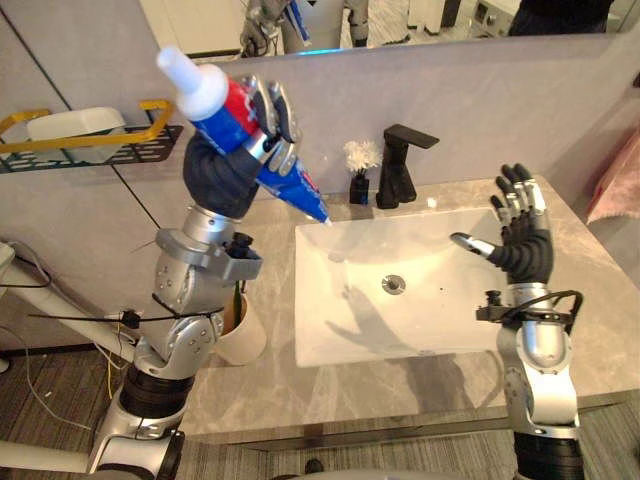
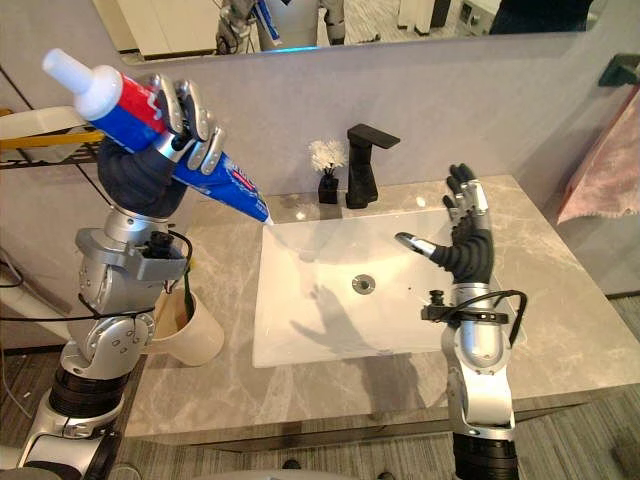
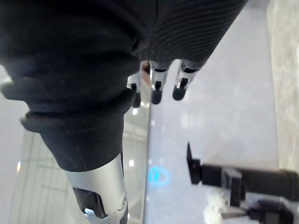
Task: Organize washtable
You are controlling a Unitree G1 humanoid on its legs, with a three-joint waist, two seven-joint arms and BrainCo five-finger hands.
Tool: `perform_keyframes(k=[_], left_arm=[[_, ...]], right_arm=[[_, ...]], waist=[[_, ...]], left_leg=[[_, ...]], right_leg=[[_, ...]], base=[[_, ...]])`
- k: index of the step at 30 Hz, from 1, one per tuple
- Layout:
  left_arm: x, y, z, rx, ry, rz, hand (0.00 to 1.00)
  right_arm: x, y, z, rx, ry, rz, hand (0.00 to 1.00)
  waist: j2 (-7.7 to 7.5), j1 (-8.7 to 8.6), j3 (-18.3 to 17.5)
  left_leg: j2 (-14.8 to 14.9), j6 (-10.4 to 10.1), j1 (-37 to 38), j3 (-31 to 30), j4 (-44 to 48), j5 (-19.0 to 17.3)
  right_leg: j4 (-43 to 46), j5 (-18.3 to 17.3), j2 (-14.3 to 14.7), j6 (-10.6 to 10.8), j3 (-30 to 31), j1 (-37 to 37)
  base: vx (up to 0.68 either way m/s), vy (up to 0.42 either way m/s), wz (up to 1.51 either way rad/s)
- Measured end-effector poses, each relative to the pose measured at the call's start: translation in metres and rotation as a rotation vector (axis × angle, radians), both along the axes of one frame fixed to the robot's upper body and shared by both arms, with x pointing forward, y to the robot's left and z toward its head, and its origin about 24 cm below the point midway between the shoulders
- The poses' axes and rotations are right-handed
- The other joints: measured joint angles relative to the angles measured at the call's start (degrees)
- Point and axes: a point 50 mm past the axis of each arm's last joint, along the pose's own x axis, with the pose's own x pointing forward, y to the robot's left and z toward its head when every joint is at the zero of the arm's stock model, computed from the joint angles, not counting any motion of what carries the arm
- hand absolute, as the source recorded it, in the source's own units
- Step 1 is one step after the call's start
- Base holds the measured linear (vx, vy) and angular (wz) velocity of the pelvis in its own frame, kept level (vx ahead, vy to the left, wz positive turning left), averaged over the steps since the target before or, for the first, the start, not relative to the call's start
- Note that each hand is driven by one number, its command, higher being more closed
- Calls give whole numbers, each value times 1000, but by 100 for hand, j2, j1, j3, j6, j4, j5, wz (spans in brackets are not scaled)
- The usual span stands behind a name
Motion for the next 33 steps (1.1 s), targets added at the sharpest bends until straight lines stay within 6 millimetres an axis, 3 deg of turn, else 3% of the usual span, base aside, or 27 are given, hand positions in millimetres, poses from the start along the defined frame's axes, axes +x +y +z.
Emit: perform_keyframes(k=[5, 14, 22, 28, 33], left_arm=[[1, 4, 20, -11, -88, 32, 100], [-4, 31, 34, -57, -167, 159, 100], [-10, 62, 21, -72, -132, 318, 100], [-28, 80, 13, -46, -132, 410, 100], [-41, 88, -11, 8, -43, 451, 100]], right_arm=[[-2, -14, 5, -50, -10, -71, 0], [-3, -17, 6, -92, -4, -79, 0], [-2, -19, 0, -90, 25, -82, 0], [-4, -18, -6, -98, 55, -65, 0], [-4, -20, -13, -94, 88, -68, 0]], waist=[[112, -135, 41], [199, -86, 73], [210, 53, 81], [209, 207, 83], [205, 234, 86]], left_leg=[[1, 2, -134, -39, 0, 6], [-4, 0, -133, -330, 1, 8], [-14, 0, -131, -475, 0, 8], [-12, -2, -135, -610, 1, 8], [-15, -2, -151, -732, 1, 7]], right_leg=[[5, -1, 4, 0, -18, -80], [11, -68, -15, -41, -300, 53], [29, -163, -53, -12, -446, 123], [102, -258, -57, -54, -593, 138], [101, -269, -58, -58, -663, 198]], base=[[33, -6, 3], [14, -13, 16], [1, -10, 10], [31, -16, 13], [22, -7, 11]])
